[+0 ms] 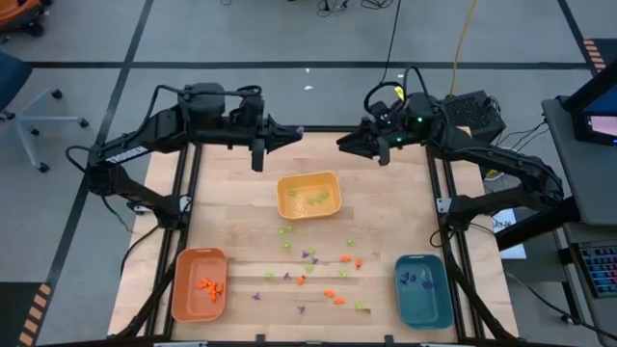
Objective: Sort Halloween decoration
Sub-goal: Put the violet witch hat toy into the blue bin
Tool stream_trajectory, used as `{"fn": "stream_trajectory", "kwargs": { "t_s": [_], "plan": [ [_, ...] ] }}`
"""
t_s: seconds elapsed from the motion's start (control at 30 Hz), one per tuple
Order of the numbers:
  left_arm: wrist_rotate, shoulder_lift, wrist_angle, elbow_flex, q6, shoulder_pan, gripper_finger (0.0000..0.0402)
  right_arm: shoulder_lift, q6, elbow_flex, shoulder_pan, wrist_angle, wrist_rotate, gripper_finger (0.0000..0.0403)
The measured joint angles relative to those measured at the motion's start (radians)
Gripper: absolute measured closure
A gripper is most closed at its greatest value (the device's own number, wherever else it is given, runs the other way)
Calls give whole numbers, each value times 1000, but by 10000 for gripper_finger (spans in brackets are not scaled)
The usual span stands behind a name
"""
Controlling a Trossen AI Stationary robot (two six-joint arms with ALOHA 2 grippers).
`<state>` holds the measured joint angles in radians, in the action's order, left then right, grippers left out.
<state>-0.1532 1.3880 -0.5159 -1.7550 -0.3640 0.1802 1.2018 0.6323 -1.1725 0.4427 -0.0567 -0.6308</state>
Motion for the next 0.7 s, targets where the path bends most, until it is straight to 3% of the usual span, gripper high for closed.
{"fn": "stream_trajectory", "kwargs": {
  "t_s": [0.7],
  "plan": [
    [-31,0,-113,0,74,-41,401,-24,-77,0,-15,-79,2,248]
  ]
}}
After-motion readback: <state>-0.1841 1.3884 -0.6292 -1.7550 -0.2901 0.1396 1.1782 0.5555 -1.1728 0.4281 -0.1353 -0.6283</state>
